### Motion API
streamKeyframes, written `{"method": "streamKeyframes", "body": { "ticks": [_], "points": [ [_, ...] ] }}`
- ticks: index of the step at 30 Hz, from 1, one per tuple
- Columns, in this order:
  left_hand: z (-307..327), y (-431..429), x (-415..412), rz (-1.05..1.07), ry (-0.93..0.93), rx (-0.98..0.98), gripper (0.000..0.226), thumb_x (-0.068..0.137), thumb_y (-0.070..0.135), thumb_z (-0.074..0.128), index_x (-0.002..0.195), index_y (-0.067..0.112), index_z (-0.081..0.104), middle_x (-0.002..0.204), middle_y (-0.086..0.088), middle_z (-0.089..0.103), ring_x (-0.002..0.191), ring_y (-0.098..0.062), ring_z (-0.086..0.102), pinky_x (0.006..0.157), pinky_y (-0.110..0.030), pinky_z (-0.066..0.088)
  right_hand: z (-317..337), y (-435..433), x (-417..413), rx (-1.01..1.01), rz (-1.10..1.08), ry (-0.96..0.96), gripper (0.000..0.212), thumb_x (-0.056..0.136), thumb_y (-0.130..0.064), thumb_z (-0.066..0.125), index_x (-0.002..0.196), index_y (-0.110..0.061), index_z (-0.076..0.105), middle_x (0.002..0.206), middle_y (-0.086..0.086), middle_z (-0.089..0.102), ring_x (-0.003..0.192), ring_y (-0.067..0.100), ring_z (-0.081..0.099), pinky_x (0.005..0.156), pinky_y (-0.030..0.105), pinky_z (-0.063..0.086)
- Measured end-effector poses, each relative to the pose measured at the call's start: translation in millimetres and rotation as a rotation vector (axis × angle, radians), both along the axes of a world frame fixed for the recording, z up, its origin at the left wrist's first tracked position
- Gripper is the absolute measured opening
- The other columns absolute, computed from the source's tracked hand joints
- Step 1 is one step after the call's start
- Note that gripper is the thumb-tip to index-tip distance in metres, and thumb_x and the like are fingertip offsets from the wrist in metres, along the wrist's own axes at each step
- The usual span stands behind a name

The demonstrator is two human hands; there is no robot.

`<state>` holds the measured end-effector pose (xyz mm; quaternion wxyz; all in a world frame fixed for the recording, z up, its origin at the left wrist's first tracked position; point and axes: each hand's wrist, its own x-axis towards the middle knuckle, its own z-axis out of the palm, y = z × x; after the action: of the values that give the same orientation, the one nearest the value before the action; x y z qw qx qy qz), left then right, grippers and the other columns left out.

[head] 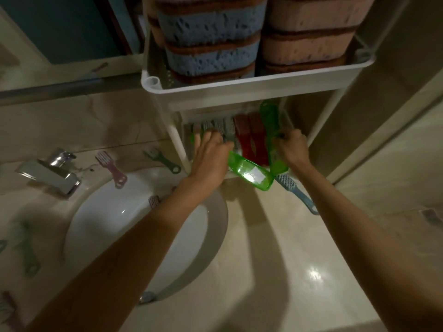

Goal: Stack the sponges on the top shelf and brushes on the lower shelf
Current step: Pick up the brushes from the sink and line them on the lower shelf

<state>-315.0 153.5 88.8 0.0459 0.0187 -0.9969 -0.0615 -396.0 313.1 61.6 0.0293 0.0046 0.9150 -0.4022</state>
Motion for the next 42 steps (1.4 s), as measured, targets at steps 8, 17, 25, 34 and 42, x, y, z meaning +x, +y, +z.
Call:
{"method": "streamKeyframes", "body": {
  "ticks": [8,17,25,34,42],
  "points": [
    [-13,-5,-33,0.045,-0.104,0.191,0.02,0.09,0.01,0.05,0.103,0.011,0.065,0.151,-0.026,0.021,0.142,-0.045,0.009,0.118,-0.048,0.01,-17,-19,-47,-0.211,-0.022,-0.177,0.028,0.087,-0.012,0.061,0.11,0.005,0.062,0.101,0.018,0.062,0.089,0.024,0.055,0.076,0.035,0.046],
    [-29,-14,-42,0.016,-0.12,0.203,0.025,0.088,0.003,0.049,0.106,0.007,0.066,0.141,-0.023,0.041,0.136,-0.043,0.029,0.116,-0.049,0.019,-37,-33,-56,-0.142,0.002,-0.147,0.025,0.086,-0.011,0.063,0.108,0.003,0.065,0.116,0.021,0.063,0.094,0.027,0.059,0.067,0.021,0.047],
    [-38,-17,-47,-0.008,-0.036,0.147,0.029,0.087,0.006,0.049,0.11,0.009,0.067,0.151,-0.014,0.03,0.145,-0.032,0.013,0.12,-0.045,0.006,-46,-28,-53,-0.051,0.066,-0.146,0.03,0.087,-0.007,0.058,0.116,-0.004,0.059,0.119,0.018,0.062,0.109,0.031,0.059,0.08,0.029,0.044],
    [-35,-15,-46,-0.001,-0.011,0.069,0.031,0.09,0.009,0.049,0.117,0.012,0.064,0.15,-0.015,0.032,0.146,-0.032,0.009,0.12,-0.046,-0.003,-52,-18,-34,0.286,0.172,0.223,0.033,0.082,0.0,0.049,0.113,-0.006,0.06,0.126,0.016,0.053,0.126,0.035,0.039,0.1,0.039,0.035],
    [-31,-11,-49,0.003,0.011,0.089,0.032,0.091,0.009,0.047,0.118,0.009,0.063,0.149,-0.018,0.033,0.146,-0.032,0.01,0.118,-0.043,-0.008,-59,-16,-24,0.503,0.247,0.207,0.03,0.088,-0.029,0.054,0.099,-0.002,0.062,0.12,0.019,0.051,0.123,0.035,0.037,0.105,0.043,0.021]
  ]
}}
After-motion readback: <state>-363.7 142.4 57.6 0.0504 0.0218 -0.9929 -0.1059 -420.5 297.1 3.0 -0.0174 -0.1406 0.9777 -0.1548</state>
